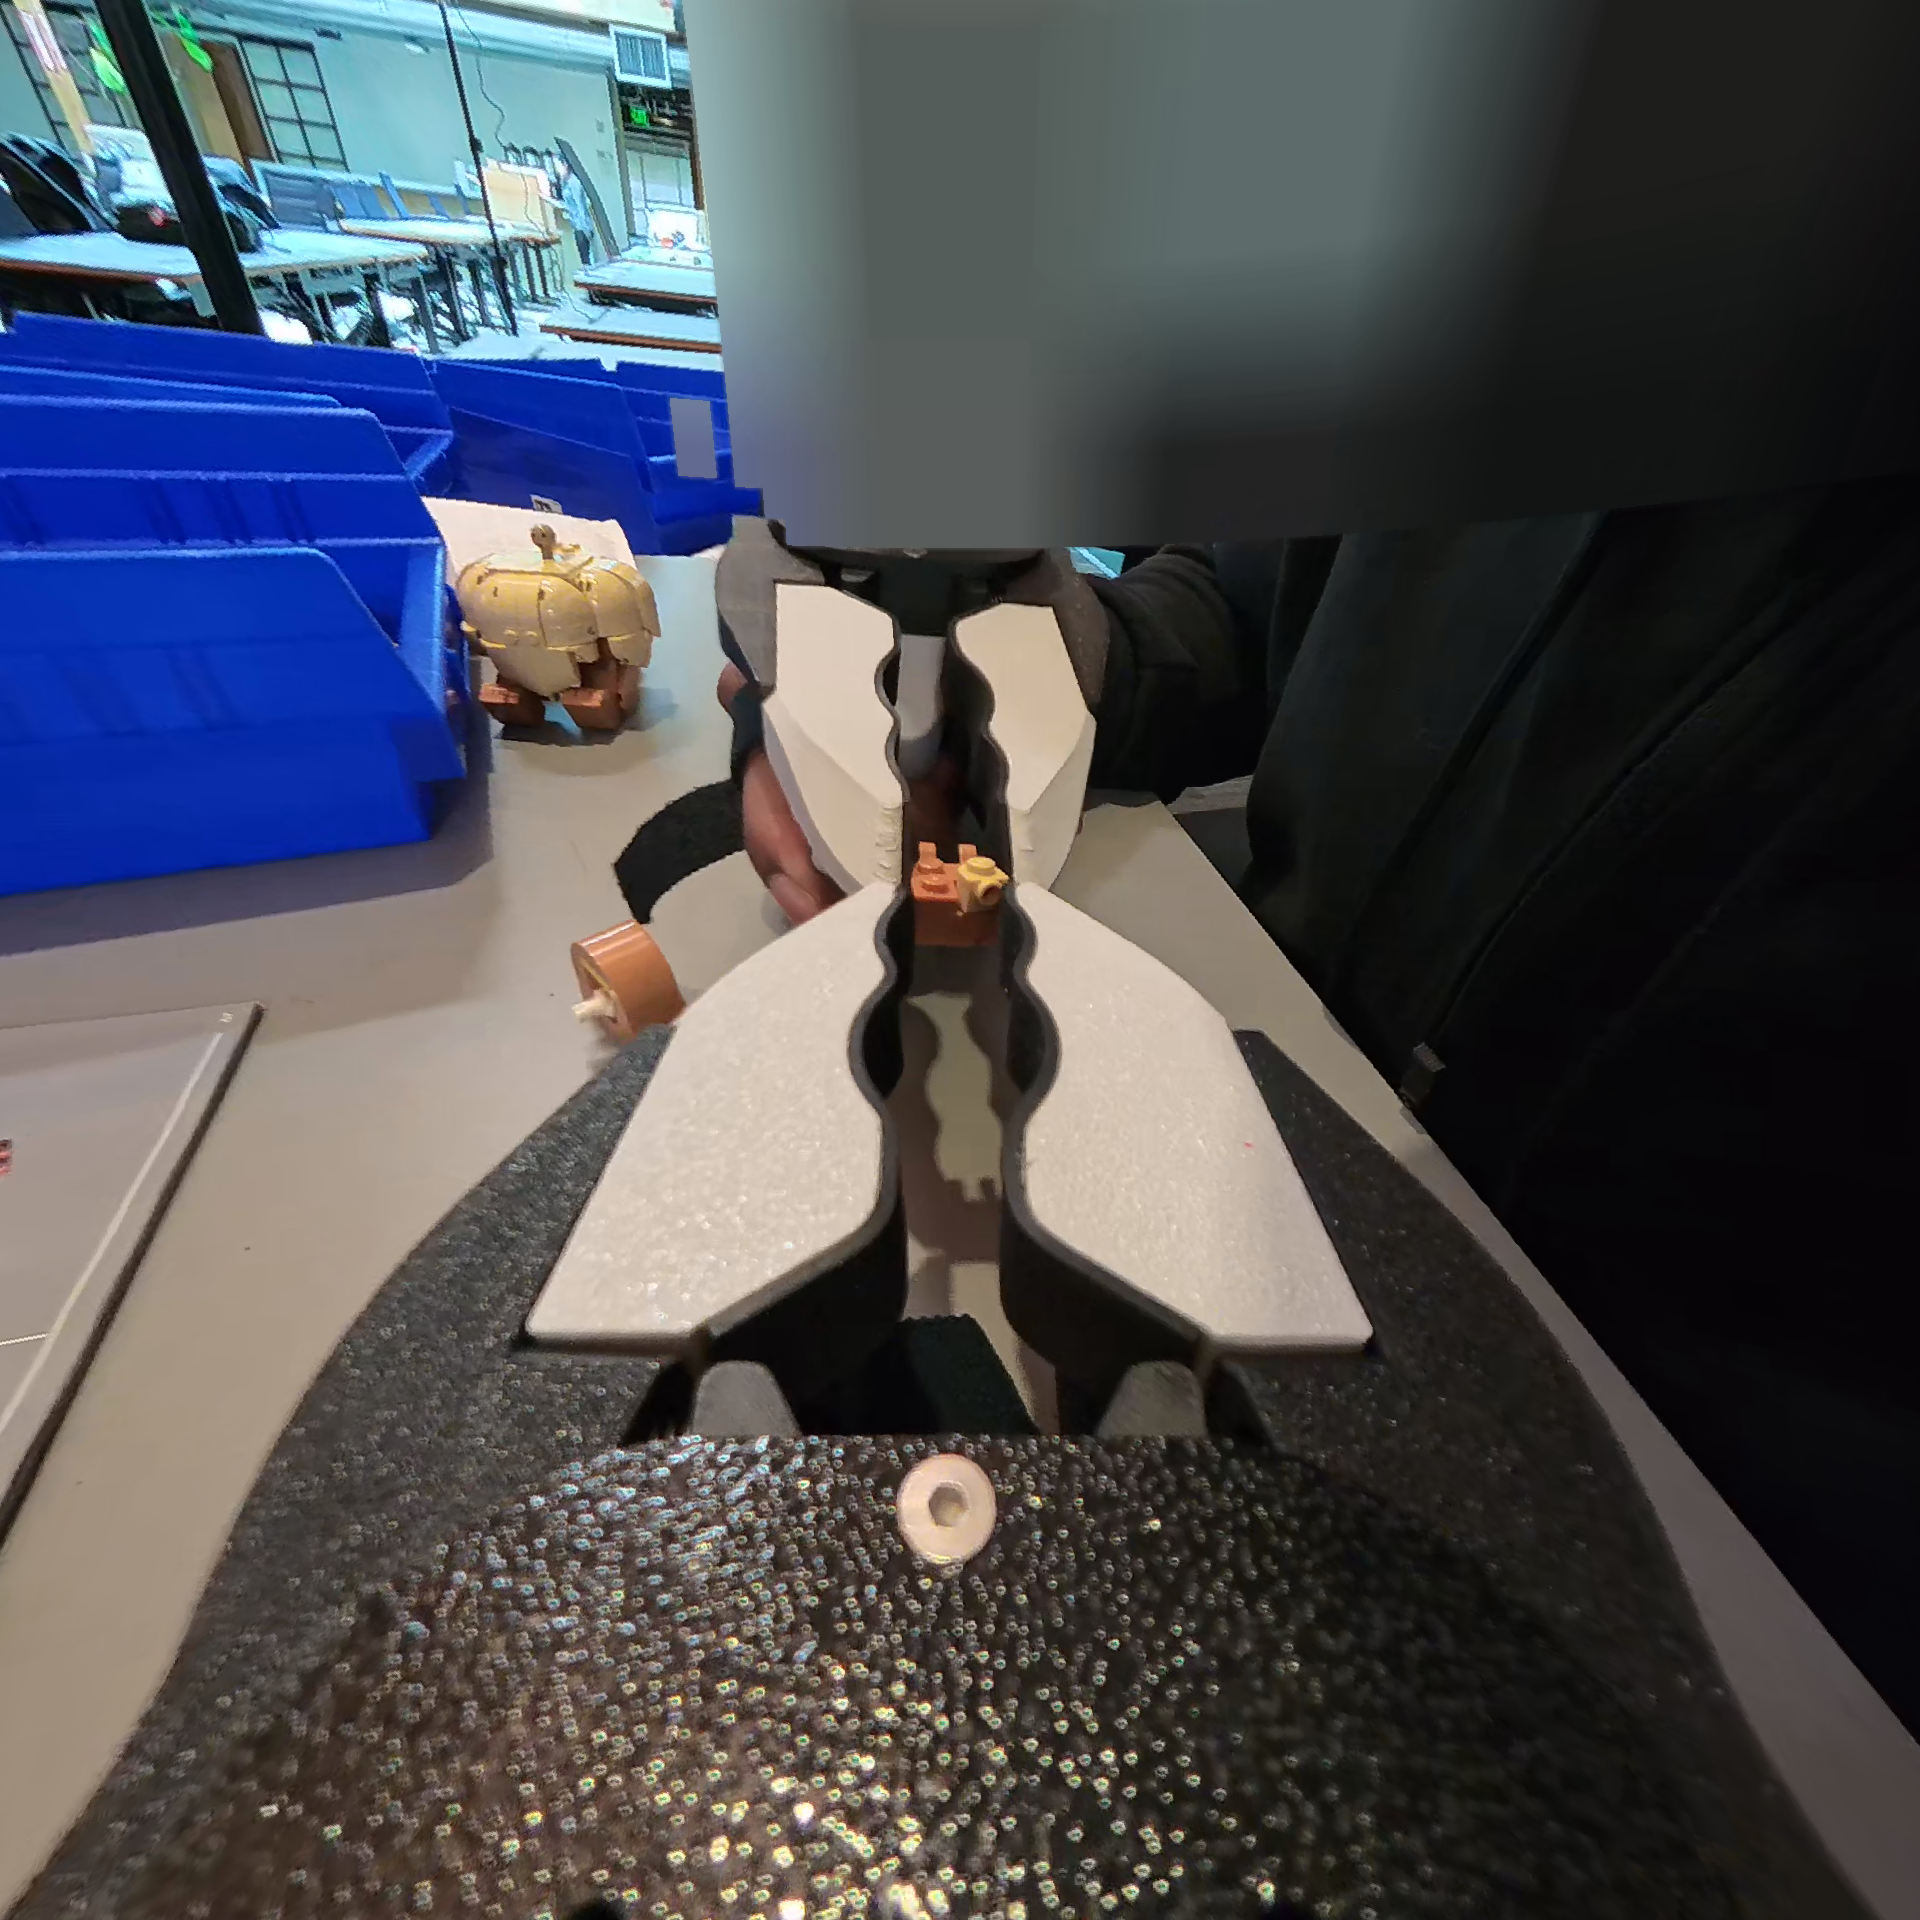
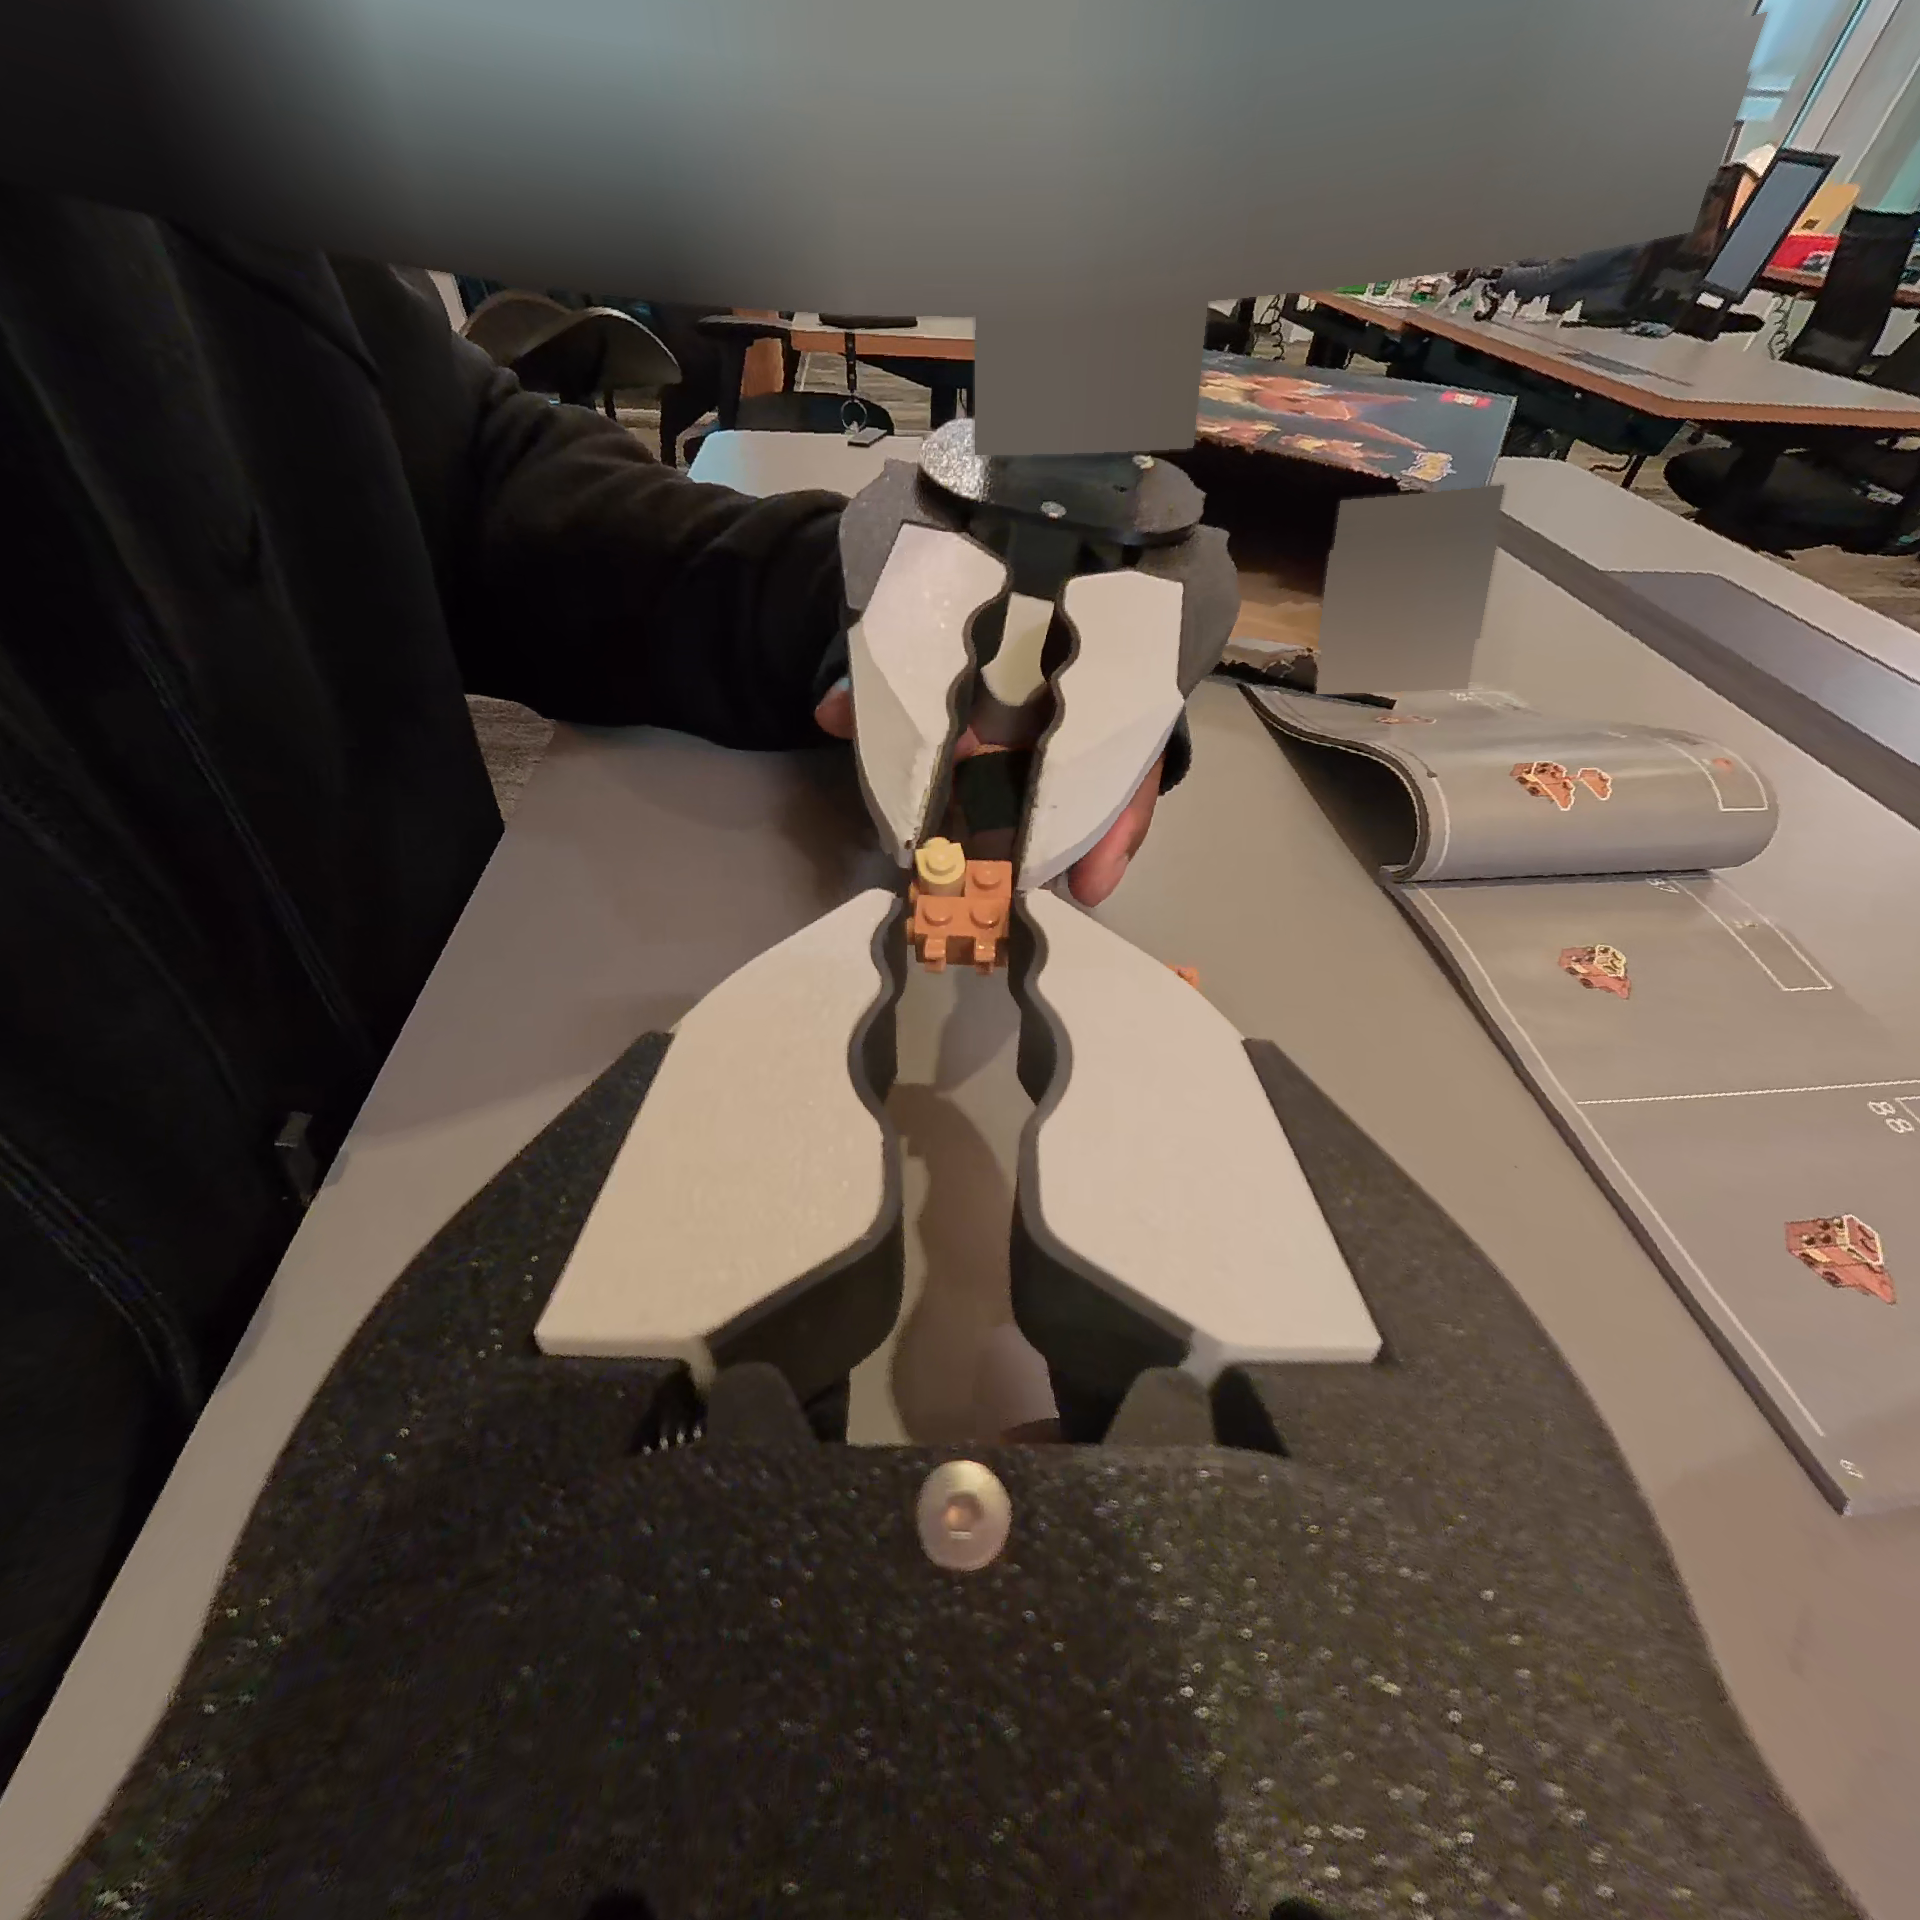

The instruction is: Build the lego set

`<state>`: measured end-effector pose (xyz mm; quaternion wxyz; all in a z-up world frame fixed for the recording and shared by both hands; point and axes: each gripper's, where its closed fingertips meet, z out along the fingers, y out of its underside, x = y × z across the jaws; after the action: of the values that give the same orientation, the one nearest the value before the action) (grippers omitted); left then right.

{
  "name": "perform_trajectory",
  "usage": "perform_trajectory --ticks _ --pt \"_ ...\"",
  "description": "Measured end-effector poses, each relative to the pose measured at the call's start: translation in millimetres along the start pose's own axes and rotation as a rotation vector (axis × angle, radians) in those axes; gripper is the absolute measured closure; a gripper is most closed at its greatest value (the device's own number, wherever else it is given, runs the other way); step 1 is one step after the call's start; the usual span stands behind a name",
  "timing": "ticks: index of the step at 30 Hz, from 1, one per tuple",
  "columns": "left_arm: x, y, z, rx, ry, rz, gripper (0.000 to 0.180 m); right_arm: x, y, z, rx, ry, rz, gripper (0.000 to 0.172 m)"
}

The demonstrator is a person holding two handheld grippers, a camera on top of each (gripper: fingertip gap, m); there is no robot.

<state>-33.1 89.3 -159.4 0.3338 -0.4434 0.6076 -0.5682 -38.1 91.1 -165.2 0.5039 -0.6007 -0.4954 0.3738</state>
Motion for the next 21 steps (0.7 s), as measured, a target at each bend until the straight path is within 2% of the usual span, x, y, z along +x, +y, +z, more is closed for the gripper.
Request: perform_trajectory --ticks 8,9,12,18,19,21 --pt "3.5 0.7 -0.6 -0.004 0.035 -0.019 0.168 -4.8 1.8 1.5 -0.011 -0.022 -0.018 0.154" --pt "1.1 -1.3 -2.2 0.012 0.023 -0.026 0.180 -6.1 3.9 2.6 -0.024 -0.022 -0.029 0.154" --pt "5.3 -2.0 -3.1 0.019 0.059 -0.034 0.180 -4.1 1.0 2.8 -0.008 -0.013 -0.011 0.154" --pt "-4.7 -5.3 -6.6 0.047 -0.014 -0.024 0.180 5.7 -5.0 -4.5 0.028 0.025 0.018 0.154" --pt "-6.8 -5.0 -6.0 0.043 -0.033 -0.020 0.165 5.6 -3.4 -3.5 0.018 0.028 0.013 0.154" --pt "-8.1 -2.2 -2.6 0.017 -0.062 0.015 0.155 6.7 -0.3 -1.3 -0.003 0.041 0.009 0.154"
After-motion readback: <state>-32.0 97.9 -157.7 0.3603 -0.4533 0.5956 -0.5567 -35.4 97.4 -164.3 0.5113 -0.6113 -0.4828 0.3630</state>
